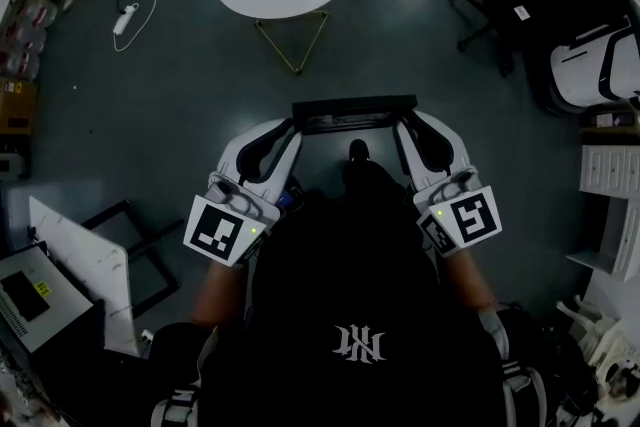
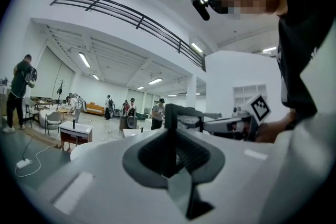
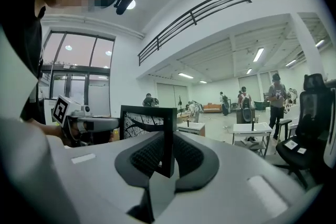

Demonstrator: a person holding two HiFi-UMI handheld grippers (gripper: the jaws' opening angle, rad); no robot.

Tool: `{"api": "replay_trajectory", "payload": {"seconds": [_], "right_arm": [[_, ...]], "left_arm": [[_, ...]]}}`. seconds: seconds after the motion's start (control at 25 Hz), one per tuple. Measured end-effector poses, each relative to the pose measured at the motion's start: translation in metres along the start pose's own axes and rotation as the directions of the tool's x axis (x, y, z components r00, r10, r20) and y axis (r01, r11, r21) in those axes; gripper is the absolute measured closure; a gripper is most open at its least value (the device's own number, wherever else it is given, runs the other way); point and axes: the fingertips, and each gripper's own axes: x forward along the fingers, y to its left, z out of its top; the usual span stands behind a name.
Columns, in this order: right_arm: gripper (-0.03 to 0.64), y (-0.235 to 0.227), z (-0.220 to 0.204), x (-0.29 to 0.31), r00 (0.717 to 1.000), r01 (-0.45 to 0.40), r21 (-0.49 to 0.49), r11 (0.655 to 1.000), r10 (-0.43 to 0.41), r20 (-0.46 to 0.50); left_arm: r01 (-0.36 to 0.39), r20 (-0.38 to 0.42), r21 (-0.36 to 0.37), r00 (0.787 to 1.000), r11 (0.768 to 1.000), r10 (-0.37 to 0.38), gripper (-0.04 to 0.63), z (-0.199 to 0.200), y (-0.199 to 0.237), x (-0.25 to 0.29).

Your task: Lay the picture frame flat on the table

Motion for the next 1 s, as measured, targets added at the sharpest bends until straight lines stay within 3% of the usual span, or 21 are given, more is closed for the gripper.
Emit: {"api": "replay_trajectory", "payload": {"seconds": [0.4, 1.0], "right_arm": [[0.575, -0.067, 0.013, 0.054, 0.992, -0.126, 0.011, 0.992, 0.126, 0.023], [0.575, -0.154, 0.034, 0.088, 0.956, -0.294, 0.024, 0.955, 0.294, 0.015]], "left_arm": [[-0.129, -0.01, 0.036, 0.992, 0.991, 0.129, 0.554, 0.015, 0.024, 0.066], [-0.295, -0.03, 0.054, 0.955, 0.954, 0.297, 0.554, 0.04, 0.024, 0.15]]}}
